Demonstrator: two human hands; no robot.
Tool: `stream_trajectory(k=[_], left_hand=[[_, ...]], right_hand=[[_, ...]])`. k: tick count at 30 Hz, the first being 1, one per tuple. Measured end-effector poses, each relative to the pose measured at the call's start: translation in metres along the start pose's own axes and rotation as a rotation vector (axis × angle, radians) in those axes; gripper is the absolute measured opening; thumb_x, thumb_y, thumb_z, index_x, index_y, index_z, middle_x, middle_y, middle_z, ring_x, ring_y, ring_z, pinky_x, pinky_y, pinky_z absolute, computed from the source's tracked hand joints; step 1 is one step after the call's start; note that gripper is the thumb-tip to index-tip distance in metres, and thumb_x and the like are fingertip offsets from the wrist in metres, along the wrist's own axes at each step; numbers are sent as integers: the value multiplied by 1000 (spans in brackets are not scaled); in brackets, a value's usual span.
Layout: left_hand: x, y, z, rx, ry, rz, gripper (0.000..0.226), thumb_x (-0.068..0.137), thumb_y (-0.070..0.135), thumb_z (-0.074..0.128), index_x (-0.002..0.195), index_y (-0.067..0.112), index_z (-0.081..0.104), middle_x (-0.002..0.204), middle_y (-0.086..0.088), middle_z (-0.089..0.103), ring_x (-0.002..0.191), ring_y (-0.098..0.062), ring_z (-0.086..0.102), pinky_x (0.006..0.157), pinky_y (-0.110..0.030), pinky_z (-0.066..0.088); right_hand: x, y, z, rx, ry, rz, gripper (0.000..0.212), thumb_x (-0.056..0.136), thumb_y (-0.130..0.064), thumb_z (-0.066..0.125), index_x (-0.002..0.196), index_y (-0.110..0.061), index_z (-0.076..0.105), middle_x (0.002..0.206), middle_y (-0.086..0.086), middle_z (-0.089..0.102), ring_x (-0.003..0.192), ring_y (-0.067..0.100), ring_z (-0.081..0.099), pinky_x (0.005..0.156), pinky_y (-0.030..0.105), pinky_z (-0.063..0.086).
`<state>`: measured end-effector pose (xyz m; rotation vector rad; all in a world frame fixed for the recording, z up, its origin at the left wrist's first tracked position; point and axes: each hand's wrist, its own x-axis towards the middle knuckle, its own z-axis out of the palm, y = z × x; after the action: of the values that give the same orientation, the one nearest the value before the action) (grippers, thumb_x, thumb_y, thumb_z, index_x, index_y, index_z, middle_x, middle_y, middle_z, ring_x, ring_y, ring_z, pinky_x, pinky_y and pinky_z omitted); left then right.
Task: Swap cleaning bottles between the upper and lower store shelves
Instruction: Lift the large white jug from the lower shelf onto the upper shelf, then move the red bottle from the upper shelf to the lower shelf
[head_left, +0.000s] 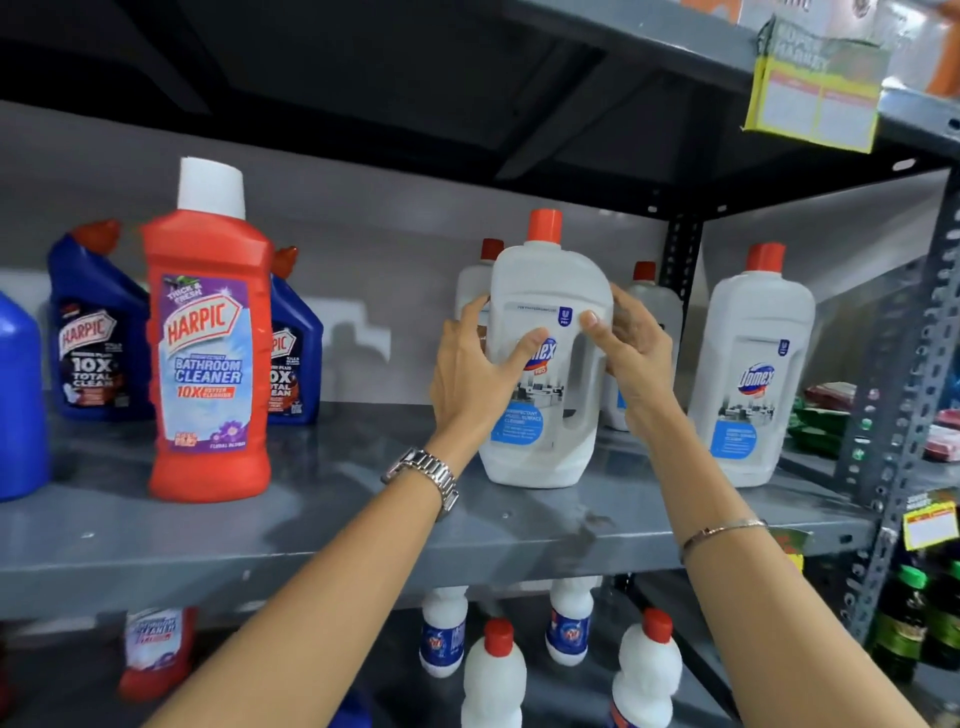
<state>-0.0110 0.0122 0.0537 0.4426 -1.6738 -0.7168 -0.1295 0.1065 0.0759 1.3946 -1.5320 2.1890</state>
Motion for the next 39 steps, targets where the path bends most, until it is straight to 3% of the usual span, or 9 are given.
stream_trajectory(k=[3, 6, 9, 14, 17, 21, 26, 31, 39], left_hand=[[-4, 0, -23, -70, 56, 45, 70, 72, 58, 64, 131, 33, 37, 124, 2, 47, 107, -13, 55, 81, -29, 47], [-6, 6, -55, -130, 184, 129, 56, 80, 45, 64, 128, 27, 43, 124, 2, 49, 103, -9, 56, 74, -8, 41], [-7, 8, -94, -154, 305, 192, 45, 82, 35, 65, 123, 22, 48, 118, 2, 52, 100, -11, 58, 69, -1, 42], [-6, -7, -161, -51, 518, 218, 32, 83, 36, 62, 111, 22, 54, 106, 12, 53, 100, -11, 58, 84, -36, 52], [-7, -26, -194, -35, 586, 174, 32, 82, 37, 62, 109, 23, 55, 110, 9, 55, 103, -13, 58, 88, -43, 51], [-1, -54, -228, 12, 469, -25, 52, 78, 39, 66, 124, 22, 49, 126, -1, 53, 114, -17, 53, 97, -39, 46], [-1, -64, -243, -114, 140, -205, 39, 86, 26, 61, 122, 14, 52, 121, -14, 61, 106, -21, 59, 92, -36, 50], [-9, -62, -246, -143, 111, -210, 37, 86, 28, 60, 120, 15, 55, 114, -13, 65, 105, -27, 63, 95, -50, 50], [-32, -35, -275, -172, 63, -111, 34, 86, 25, 60, 120, 21, 54, 94, 6, 62, 97, -15, 62, 83, -37, 55]], right_hand=[[-18, 0, 19, -18, 198, -46, 53, 81, -31, 70, 130, -28, 49, 134, -5, 47, 125, 10, 47, 103, 26, 40], [-38, -10, 46, 17, 328, -178, 42, 80, -35, 69, 118, -36, 52, 121, -11, 46, 122, 13, 46, 98, 18, 37], [-53, -28, 87, 5, 241, -251, 35, 81, -34, 68, 114, -31, 56, 114, -11, 50, 112, 11, 49, 92, 16, 38], [-70, -40, 157, -1, -64, -188, 38, 80, -29, 70, 114, -19, 58, 115, 3, 57, 101, 9, 52, 91, 23, 43], [-76, -39, 189, 29, -167, -72, 42, 80, -29, 71, 117, -17, 56, 114, 5, 58, 96, 11, 53, 88, 23, 45], [-83, -37, 221, 113, -284, 73, 47, 85, -27, 66, 127, -12, 49, 111, 4, 55, 92, 12, 54, 63, 5, 45], [-88, -37, 239, 154, -367, 174, 46, 87, -27, 64, 128, -13, 49, 117, 13, 64, 92, 16, 63, 68, 23, 50], [-95, -43, 239, 173, -327, 191, 40, 83, -18, 68, 120, -5, 55, 111, 17, 66, 89, 23, 65, 74, 33, 56], [-126, -79, 224, 228, -297, 103, 37, 78, -19, 74, 111, -7, 61, 90, 1, 68, 75, 7, 67, 60, 19, 57]])
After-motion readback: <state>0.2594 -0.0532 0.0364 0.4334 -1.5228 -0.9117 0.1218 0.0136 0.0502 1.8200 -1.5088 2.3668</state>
